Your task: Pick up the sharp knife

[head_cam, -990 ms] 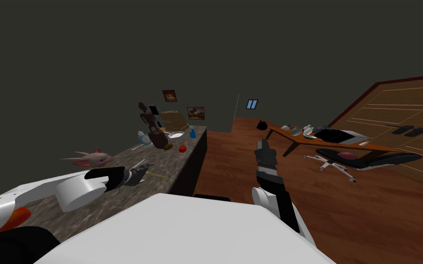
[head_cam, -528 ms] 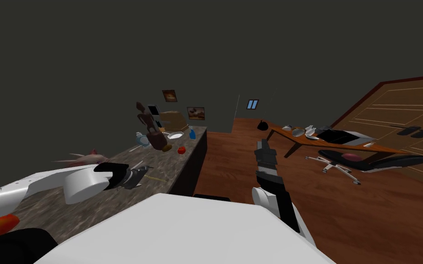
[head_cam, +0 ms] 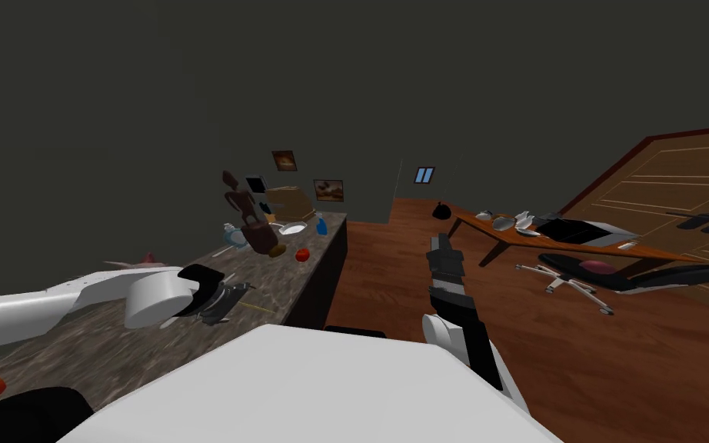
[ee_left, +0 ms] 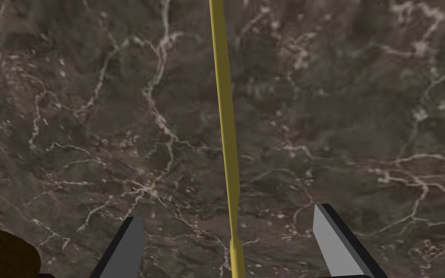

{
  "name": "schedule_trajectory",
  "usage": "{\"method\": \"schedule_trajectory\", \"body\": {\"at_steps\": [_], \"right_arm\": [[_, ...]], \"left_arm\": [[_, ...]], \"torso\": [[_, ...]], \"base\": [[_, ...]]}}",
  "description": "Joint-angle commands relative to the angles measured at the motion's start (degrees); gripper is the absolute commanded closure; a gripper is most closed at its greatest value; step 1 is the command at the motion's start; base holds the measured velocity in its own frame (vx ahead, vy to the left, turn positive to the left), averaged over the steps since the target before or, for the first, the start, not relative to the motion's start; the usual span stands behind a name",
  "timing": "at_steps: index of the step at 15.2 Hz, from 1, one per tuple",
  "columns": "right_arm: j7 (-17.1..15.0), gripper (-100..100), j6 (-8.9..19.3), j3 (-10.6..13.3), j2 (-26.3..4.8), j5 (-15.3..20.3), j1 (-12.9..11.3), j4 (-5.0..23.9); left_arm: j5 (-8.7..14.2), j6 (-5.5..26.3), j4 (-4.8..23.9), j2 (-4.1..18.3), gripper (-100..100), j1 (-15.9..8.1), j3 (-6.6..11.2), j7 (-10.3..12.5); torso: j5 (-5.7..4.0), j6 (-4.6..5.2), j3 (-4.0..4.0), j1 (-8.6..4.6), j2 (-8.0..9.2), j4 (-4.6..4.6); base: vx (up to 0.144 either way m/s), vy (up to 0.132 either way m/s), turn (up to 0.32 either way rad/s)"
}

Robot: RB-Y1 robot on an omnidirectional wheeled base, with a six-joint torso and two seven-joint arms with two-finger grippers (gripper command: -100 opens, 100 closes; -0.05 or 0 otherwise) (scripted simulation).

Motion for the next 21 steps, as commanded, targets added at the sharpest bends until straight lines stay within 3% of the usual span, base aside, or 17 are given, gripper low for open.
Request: {"method": "schedule_trajectory", "body": {"at_steps": [1, 8, 9, 10, 14, 16, 17, 18, 21], "right_arm": [[0.0, 0, 0.0, 0.0, 0.0, 0.0, 0.0, 0.0], [0.0, 0, 0.0, 0.0, 0.0, 0.0, 0.0, 0.0], [0.0, 0, 0.0, 0.0, 0.0, 0.0, 0.0, 0.0], [0.0, 0, 0.0, 0.0, 0.0, 0.0, 0.0, 0.0], [0.0, 0, 0.0, 0.01, 0.0, 0.0, -0.01, 0.0], [0.0, 0, 0.0, 0.0, 0.0, 0.0, -0.01, 0.0], [0.0, 0, 0.0, 0.0, 0.0, 0.0, -0.01, 0.0], [0.0, 0, 0.0, 0.0, 0.0, 0.0, -0.01, 0.0], [0.0, 0, 0.0, 0.0, 0.0, 0.0, -0.01, 0.0]], "left_arm": [[1.54, 1.62, -0.4, 2.14, -100, 0.81, 0.39, 0.69], [5.13, 5.47, -1.35, 6.66, -100, 3.07, 1.95, 1.9], [4.67, 5.05, -1.22, 5.85, -100, 2.8, 1.86, 1.44], [3.51, 3.89, -0.42, 4.29, -100, 3.14, 0.33, 0.91], [1.4, 1.83, 0.93, 1.33, -100, 3.62, -2.18, -0.24], [0.98, 1.42, 1.2, 0.73, -100, 3.72, -2.68, -0.47], [1.53, 2.52, 0.89, 0.85, -100, 3.69, -1.7, -0.88], [2.25, 2.66, 0.39, 2.51, 100, 3.43, -1.17, 0.22], [3.09, 3.48, -0.15, 3.7, 100, 3.24, -0.17, 0.68]], "torso": [[0.0, 0.0, 0.0, 0.0, 0.0, 0.0], [0.01, 0.0, 0.05, 0.01, 0.08, 0.02], [0.01, 0.0, 0.05, 0.02, 0.09, 0.02], [0.01, -0.01, 0.07, 0.02, 0.12, 0.03], [-0.01, -0.01, 0.07, -0.08, 0.12, 0.03], [0.0, -0.01, 0.09, -0.05, 0.16, 0.04], [0.0, -0.01, 0.1, -0.04, 0.17, 0.04], [0.0, -0.01, 0.11, -0.02, 0.19, 0.04], [0.06, -0.02, 0.19, 0.12, 0.34, 0.07]], "base": [[0.052, -0.001, 0.01], [0.037, -0.003, 0.007], [0.02, -0.001, 0.0], [0.021, -0.015, -0.064], [0.037, -0.032, -0.095], [0.022, -0.017, -0.036], [0.012, -0.01, -0.013], [-0.009, 0.009, 0.068], [-0.028, 0.025, 0.066]]}}
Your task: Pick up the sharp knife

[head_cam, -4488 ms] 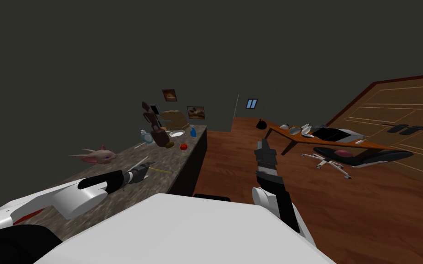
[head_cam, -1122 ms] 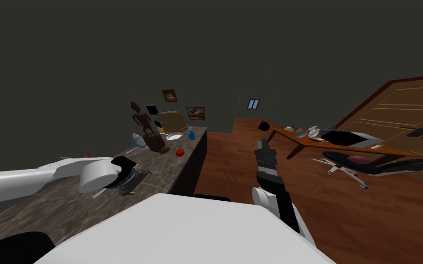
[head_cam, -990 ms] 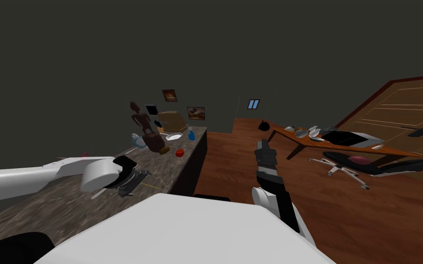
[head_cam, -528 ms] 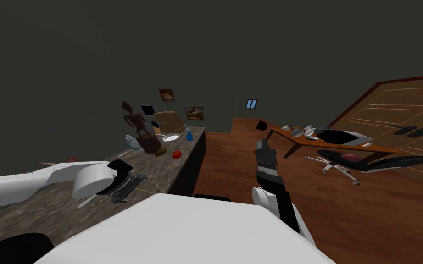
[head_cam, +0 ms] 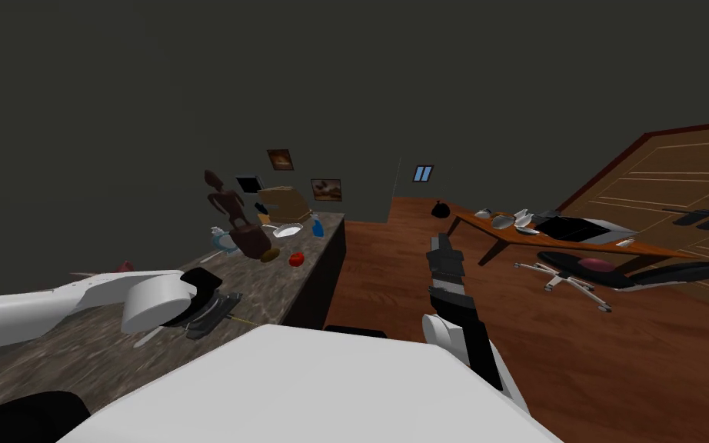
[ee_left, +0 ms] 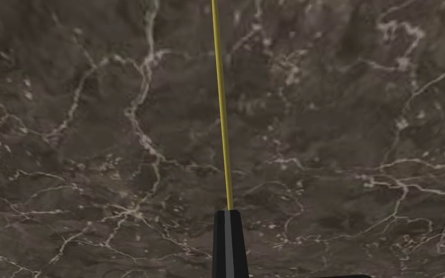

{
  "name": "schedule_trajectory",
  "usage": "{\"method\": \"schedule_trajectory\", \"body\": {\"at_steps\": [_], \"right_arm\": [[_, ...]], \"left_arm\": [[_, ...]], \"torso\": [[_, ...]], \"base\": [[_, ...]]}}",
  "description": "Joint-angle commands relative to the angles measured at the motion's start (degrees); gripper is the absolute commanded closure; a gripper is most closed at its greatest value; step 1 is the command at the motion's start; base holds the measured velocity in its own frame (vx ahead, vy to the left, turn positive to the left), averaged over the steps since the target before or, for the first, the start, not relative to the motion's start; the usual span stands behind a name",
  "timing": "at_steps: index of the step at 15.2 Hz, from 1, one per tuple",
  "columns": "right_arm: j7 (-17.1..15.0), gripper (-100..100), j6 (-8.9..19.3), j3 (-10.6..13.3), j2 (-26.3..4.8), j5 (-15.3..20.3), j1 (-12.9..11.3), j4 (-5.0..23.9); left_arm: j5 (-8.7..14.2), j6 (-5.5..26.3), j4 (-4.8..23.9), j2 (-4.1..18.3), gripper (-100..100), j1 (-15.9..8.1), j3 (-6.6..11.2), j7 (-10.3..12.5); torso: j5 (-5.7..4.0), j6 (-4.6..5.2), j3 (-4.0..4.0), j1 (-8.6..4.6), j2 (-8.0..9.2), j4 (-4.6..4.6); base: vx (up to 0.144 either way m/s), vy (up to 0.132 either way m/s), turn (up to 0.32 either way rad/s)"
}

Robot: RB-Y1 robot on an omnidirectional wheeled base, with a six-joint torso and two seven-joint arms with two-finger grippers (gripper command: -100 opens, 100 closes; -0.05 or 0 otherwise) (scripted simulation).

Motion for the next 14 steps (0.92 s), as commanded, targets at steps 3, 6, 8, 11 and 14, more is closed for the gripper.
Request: {"method": "schedule_trajectory", "body": {"at_steps": [3, 6, 8, 11, 14], "right_arm": [[0.0, 0, 0.0, 0.0, 0.0, 0.0, 0.0, 0.0], [0.0, 0, 0.0, 0.0, 0.0, 0.0, 0.0, 0.0], [0.0, 0, 0.0, 0.0, 0.0, 0.0, 0.01, 0.0], [0.0, 0, 0.0, 0.0, 0.0, 0.0, 0.01, 0.0], [0.0, 0, 0.0, 0.01, 0.0, 0.0, 0.0, 0.0]], "left_arm": [[2.15, 1.38, -1.11, 3.61, 100, -0.7, 1.71, 1.57], [-0.05, 1.36, 1.56, 2.8, -100, 0.25, -1.12, 0.93], [-0.18, 1.44, 1.73, 2.77, -100, 0.31, -1.26, 0.89], [-1.62, -0.88, 2.96, 0.97, -100, 0.58, -3.17, 0.29], [-3.31, -2.24, 4.08, -1.5, -100, 0.75, -4.84, -0.66]], "torso": [[0.01, 0.0, -0.01, 0.05, -0.02, -0.01], [0.02, 0.01, -0.08, 0.04, -0.14, -0.03], [0.03, 0.01, -0.24, 0.06, -0.42, -0.1], [0.02, 0.01, -0.18, 0.0, -0.3, -0.08], [-0.02, 0.01, -0.15, -0.15, -0.25, -0.06]], "base": [[-0.028, 0.02, 0.065], [0.032, 0.009, -0.034], [0.087, 0.008, -0.024], [0.03, -0.012, -0.051], [0.028, -0.041, -0.072]]}}
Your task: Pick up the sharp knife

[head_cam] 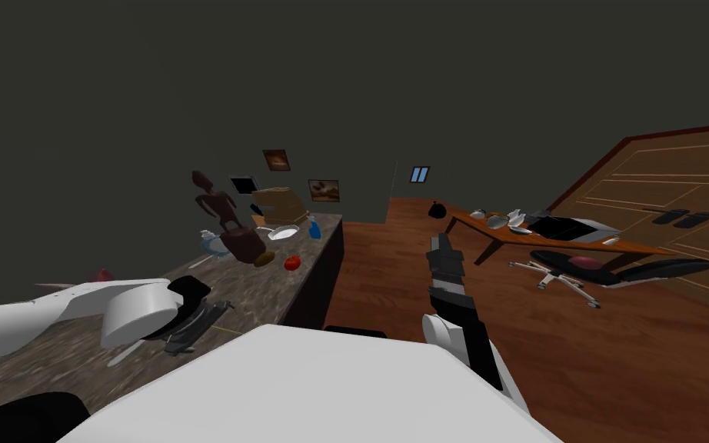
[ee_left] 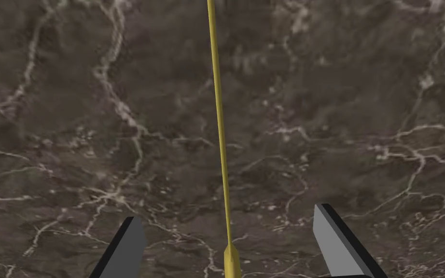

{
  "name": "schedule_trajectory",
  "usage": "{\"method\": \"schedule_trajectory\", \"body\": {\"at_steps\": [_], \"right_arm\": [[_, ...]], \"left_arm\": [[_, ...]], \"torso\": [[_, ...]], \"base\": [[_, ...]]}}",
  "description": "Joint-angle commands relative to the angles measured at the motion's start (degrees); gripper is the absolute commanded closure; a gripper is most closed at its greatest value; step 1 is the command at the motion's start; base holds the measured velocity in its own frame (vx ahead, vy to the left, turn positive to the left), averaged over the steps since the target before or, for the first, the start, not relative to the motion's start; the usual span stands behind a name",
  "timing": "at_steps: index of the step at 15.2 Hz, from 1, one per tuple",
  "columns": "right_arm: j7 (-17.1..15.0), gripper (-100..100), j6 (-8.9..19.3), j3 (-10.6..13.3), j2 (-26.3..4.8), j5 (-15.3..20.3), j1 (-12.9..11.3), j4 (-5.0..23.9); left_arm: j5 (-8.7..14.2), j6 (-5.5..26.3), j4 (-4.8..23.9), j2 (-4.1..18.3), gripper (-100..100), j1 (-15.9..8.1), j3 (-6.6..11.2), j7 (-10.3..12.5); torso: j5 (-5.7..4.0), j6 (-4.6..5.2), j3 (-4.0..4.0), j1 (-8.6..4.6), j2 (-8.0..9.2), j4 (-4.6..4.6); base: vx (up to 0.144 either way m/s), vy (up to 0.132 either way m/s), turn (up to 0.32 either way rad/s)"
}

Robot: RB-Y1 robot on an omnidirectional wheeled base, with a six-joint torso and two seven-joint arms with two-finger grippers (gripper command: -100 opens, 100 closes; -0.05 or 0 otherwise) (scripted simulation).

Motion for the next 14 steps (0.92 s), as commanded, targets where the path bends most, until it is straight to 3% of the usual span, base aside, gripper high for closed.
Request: {"method": "schedule_trajectory", "body": {"at_steps": [1, 3, 4, 9, 11, 12, 13, 14], "right_arm": [[0.0, 0, 0.0, 0.0, 0.0, 0.0, 0.0, 0.0], [0.0, 0, 0.0, 0.0, 0.0, 0.0, 0.0, 0.0], [0.0, 0, 0.0, 0.0, 0.0, 0.0, 0.0, 0.0], [0.0, 0, 0.0, -0.01, -0.01, 0.0, 0.0, 0.0], [0.0, 0, 0.0, -0.01, -0.01, 0.0, 0.0, 0.0], [0.0, 0, 0.0, -0.01, -0.01, 0.0, 0.0, 0.0], [0.0, 0, 0.0, -0.01, 0.0, 0.0, 0.0, 0.0], [0.0, 0, 0.0, -0.01, 0.0, 0.0, 0.0, 0.0]], "left_arm": [[-1.99, -1.38, 0.79, -2.19, -100, 0.16, -1.73, -0.5], [-0.93, -1.07, 0.95, -1.33, -100, -0.09, -1.46, -0.87], [-0.3, -0.02, -0.33, 0.28, 100, -0.01, -0.07, 0.44], [1.81, 1.67, -1.73, 3.37, 100, -0.23, 2.01, 1.63], [1.81, 1.67, -1.73, 3.37, 100, -0.23, 2.01, 1.63], [1.73, 0.53, -1.48, 4.1, 100, -0.33, 1.07, 2.4], [2.66, -0.51, -3.23, 3.26, -100, -0.49, 1.5, 2.27], [2.73, -0.62, -3.38, 3.2, -100, -0.5, 1.52, 2.28]], "torso": [[0.0, 0.0, 0.0, 0.0, 0.0, 0.0], [0.0, 0.0, 0.0, 0.0, 0.0, 0.0], [0.0, 0.0, 0.01, 0.04, 0.02, 0.0], [0.07, -0.01, 0.3, 0.32, 0.34, 0.27], [0.07, 0.0, 0.36, 0.27, 0.41, 0.32], [0.07, -0.01, 0.36, 0.23, 0.41, 0.32], [0.06, -0.03, 0.35, 0.21, 0.41, 0.31], [0.06, -0.03, 0.35, 0.19, 0.42, 0.3]], "base": [[0.035, -0.042, -0.079], [0.022, -0.024, -0.023], [-0.009, 0.015, 0.095], [-0.032, 0.039, 0.068], [-0.017, 0.016, 0.005], [0.0, 0.0, 0.0], [-0.013, 0.002, -0.007], [-0.026, -0.001, -0.01]]}}
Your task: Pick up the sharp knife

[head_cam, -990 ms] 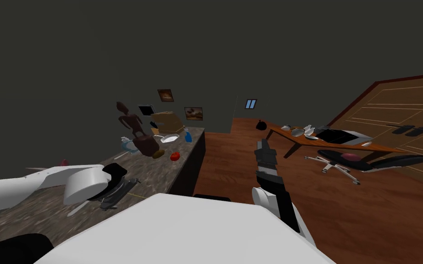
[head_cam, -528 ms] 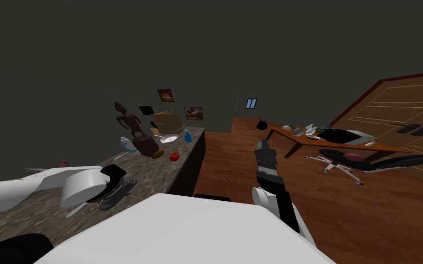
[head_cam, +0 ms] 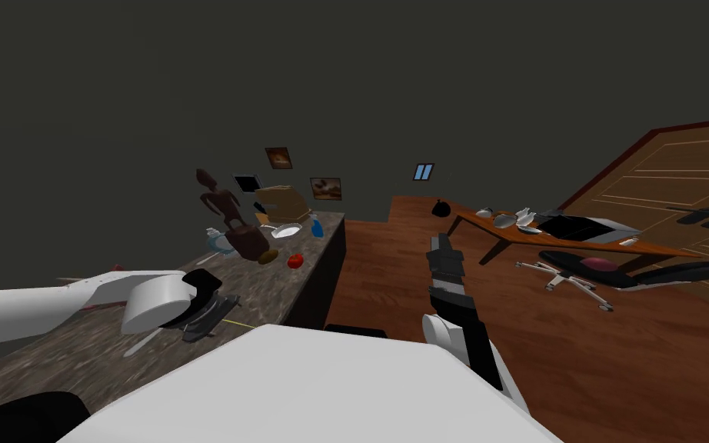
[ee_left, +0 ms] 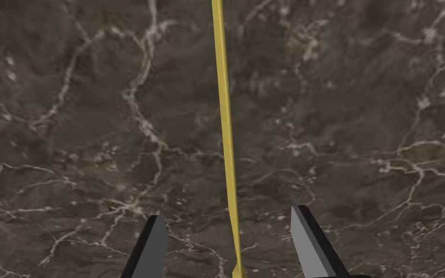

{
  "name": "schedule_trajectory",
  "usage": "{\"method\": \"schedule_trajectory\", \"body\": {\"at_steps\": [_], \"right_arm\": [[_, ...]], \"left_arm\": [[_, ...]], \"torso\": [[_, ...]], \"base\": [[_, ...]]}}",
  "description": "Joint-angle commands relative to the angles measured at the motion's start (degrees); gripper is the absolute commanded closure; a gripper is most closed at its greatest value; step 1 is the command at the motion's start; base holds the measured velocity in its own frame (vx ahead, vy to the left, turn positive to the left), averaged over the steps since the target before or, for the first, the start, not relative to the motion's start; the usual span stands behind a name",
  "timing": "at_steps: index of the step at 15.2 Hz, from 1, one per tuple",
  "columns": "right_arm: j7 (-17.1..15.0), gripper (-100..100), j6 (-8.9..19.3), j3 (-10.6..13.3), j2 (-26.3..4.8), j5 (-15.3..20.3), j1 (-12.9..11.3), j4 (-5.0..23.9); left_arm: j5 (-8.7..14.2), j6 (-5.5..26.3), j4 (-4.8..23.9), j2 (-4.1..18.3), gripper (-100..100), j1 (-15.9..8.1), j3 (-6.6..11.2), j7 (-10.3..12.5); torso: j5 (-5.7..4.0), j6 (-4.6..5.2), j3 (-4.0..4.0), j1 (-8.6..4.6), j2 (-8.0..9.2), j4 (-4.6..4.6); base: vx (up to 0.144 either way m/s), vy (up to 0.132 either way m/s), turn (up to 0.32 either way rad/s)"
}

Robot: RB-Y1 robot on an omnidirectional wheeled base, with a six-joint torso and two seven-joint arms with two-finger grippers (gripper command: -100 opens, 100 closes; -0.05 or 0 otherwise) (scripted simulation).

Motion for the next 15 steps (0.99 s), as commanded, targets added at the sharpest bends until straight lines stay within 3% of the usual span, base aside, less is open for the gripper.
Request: {"method": "schedule_trajectory", "body": {"at_steps": [1, 3, 4, 5, 11, 12, 13, 15], "right_arm": [[0.0, 0, 0.0, 0.0, 0.0, 0.0, 0.0, 0.0], [0.0, 0, 0.0, 0.0, 0.0, 0.0, 0.0, 0.0], [0.0, 0, 0.0, 0.0, 0.0, 0.0, 0.0, 0.0], [0.0, 0, 0.0, 0.0, 0.0, 0.0, 0.0, 0.0], [0.0, 0, 0.0, 0.0, 0.0, 0.0, 0.01, 0.0], [0.0, 0, 0.0, 0.0, 0.0, 0.0, 0.01, 0.0], [0.0, 0, 0.0, 0.0, 0.0, 0.0, 0.01, 0.0], [0.0, 0, 0.0, -0.01, 0.0, 0.0, 0.01, 0.0]], "left_arm": [[0.19, -0.29, -1.62, -1.27, -100, -0.13, 0.54, -0.08], [0.9, -1.44, -3.04, -1.84, -100, -0.26, 0.67, 0.04], [0.36, -0.59, -2.26, -1.93, -100, -0.14, 0.77, -0.18], [-0.79, -1.54, -1.61, -3.92, -100, 0.14, -0.72, -0.99], [-3.66, -3.89, 0.41, -8.09, -100, 0.83, -4.52, -2.58], [-3.77, -2.92, -0.39, -7.92, -100, 1.13, -3.27, -2.01], [-2.43, -2.89, -0.46, -6.3, 100, 0.53, -2.89, -1.9], [-1.61, -2.22, -1.03, -5.11, 100, 0.34, -1.8, -1.44]], "torso": [[0.0, 0.0, 0.0, 0.0, 0.0, 0.0], [0.0, -0.01, 0.02, -0.02, 0.04, 0.01], [-0.01, -0.01, 0.03, -0.02, 0.05, 0.02], [-0.01, 0.0, 0.02, -0.02, 0.03, 0.01], [-0.03, 0.01, -0.18, -0.13, -0.31, -0.07], [-0.03, 0.01, -0.19, -0.12, -0.32, -0.08], [-0.03, 0.01, -0.17, -0.09, -0.28, -0.07], [-0.01, -0.02, -0.03, 0.02, -0.04, -0.01]], "base": [[-0.025, -0.003, -0.006], [-0.025, -0.003, -0.004], [-0.016, -0.003, -0.001], [0.021, -0.019, -0.091], [0.064, -0.031, -0.097], [0.036, -0.015, -0.026], [-0.011, 0.006, 0.095], [-0.052, 0.02, 0.133]]}}
